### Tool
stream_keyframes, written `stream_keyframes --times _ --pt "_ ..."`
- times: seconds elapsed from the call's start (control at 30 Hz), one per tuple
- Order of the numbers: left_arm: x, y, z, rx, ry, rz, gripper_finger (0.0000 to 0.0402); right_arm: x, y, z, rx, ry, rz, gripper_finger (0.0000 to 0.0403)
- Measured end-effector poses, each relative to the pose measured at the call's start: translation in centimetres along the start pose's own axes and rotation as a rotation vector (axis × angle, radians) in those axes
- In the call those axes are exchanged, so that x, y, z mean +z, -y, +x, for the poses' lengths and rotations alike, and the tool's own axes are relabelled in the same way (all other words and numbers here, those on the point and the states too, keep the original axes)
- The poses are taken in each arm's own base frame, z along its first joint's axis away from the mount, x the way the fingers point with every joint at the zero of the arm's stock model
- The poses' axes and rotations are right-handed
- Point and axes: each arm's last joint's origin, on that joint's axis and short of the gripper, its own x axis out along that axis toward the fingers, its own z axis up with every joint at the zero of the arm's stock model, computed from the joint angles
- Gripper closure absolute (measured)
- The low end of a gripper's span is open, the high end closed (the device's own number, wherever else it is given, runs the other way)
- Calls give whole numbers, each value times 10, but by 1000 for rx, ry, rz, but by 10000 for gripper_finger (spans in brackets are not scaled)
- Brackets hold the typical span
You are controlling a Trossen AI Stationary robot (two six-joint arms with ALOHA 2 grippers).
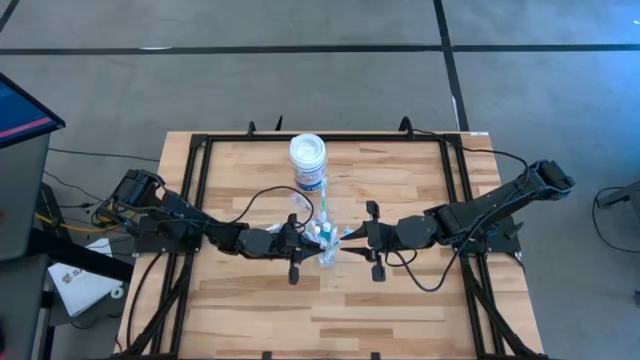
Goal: Pick & Place toothbrushing station
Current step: Put the purple toothbrush into the Transparent organizer
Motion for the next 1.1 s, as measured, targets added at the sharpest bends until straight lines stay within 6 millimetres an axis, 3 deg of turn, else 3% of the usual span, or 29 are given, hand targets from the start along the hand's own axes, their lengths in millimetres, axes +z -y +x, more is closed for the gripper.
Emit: stream_keyframes --times 1.1 --pt "-10 1 8 5 -31 -28 390 -2 0 0 -1 -20 -7 305"
